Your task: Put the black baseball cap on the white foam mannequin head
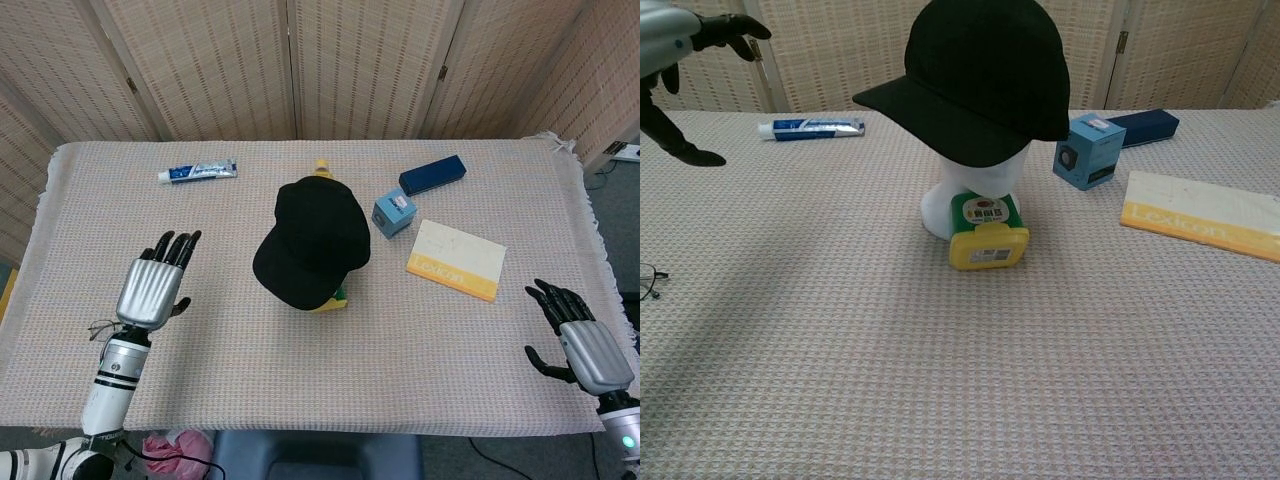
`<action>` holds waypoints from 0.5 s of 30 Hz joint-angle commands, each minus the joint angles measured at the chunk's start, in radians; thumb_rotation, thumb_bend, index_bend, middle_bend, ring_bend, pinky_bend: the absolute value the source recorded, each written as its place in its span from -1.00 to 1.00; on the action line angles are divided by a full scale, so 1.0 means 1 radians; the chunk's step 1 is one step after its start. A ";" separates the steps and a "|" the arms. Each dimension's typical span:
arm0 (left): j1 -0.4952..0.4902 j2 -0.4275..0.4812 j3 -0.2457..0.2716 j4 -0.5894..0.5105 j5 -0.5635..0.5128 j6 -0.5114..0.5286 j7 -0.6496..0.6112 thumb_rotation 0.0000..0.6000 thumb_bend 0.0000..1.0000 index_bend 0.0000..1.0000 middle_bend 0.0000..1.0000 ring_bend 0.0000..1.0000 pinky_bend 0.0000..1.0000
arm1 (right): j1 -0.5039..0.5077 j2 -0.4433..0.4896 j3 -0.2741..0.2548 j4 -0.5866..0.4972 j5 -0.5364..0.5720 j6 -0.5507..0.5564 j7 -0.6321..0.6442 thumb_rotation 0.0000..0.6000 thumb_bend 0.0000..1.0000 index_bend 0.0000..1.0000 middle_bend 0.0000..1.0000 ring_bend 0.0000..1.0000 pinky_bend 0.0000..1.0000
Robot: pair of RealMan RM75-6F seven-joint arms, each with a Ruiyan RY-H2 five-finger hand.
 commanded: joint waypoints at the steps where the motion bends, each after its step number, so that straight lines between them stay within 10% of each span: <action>1: 0.084 0.069 0.009 0.079 0.043 -0.030 -0.270 0.87 -0.76 -1.00 -0.75 -0.78 -0.24 | 0.015 -0.016 0.000 -0.006 0.017 -0.031 -0.031 1.00 -0.37 -1.00 -1.00 -1.00 -1.00; 15: 0.372 0.165 0.150 0.293 0.301 0.163 -0.788 0.71 -0.78 -1.00 -0.78 -0.84 -0.26 | 0.065 -0.089 0.018 0.007 0.117 -0.129 -0.165 1.00 -0.35 -1.00 -1.00 -1.00 -1.00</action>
